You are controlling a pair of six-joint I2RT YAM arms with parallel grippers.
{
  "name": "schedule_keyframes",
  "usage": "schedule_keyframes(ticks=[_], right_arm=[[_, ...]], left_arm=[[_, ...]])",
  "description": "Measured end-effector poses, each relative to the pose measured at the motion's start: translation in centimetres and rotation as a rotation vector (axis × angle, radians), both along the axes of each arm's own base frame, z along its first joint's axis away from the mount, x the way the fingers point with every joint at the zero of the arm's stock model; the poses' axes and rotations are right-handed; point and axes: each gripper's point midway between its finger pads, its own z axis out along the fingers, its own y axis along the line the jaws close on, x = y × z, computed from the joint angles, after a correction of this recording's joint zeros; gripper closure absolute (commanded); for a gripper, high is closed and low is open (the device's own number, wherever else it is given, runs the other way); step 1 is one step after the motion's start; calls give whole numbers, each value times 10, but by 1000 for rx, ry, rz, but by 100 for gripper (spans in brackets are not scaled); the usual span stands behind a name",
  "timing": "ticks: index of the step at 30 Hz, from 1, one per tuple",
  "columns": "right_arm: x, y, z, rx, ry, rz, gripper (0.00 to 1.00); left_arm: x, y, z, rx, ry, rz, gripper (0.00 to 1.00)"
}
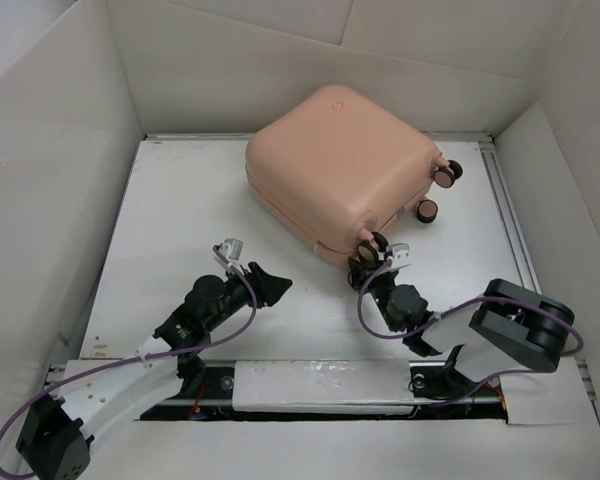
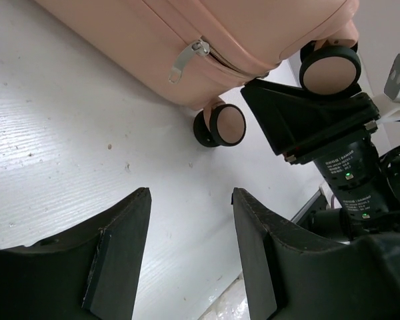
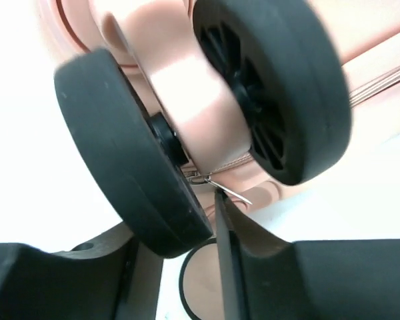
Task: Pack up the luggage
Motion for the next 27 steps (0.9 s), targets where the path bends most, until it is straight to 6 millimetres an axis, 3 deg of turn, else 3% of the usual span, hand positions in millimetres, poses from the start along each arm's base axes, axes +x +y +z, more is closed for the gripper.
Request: schedule_keyframes(ticks=[2,7,8,13,18,21,23,27], right_arm=[[0,-3,3,-12,-5,-8,75],[2,-6,3,-55,-12,-24,92],[2,-7,3,-61,-12,-27,99],[4,-6,2,-75,-13,-31,100],[1,-2,2,-75,-13,-17,100],[-13,14,5,-58,-22,43,100],[-25,27,7,-45,-26,86,100],[-44,38,4,-38,-18,138,100]], left_arm=[[0,0,0,0,-1,0,52],[0,1,5,-12,-15,1,52],[-1,1,6,-16,-19,1,52],[-1,1,10,-26,-31,1,52],[0,-3,1,-7,3,-12,52],[7,-19,6,14,44,-40,52],[14,-41,16,33,70,-76,52],[26,-93,55,8,38,-154,52]])
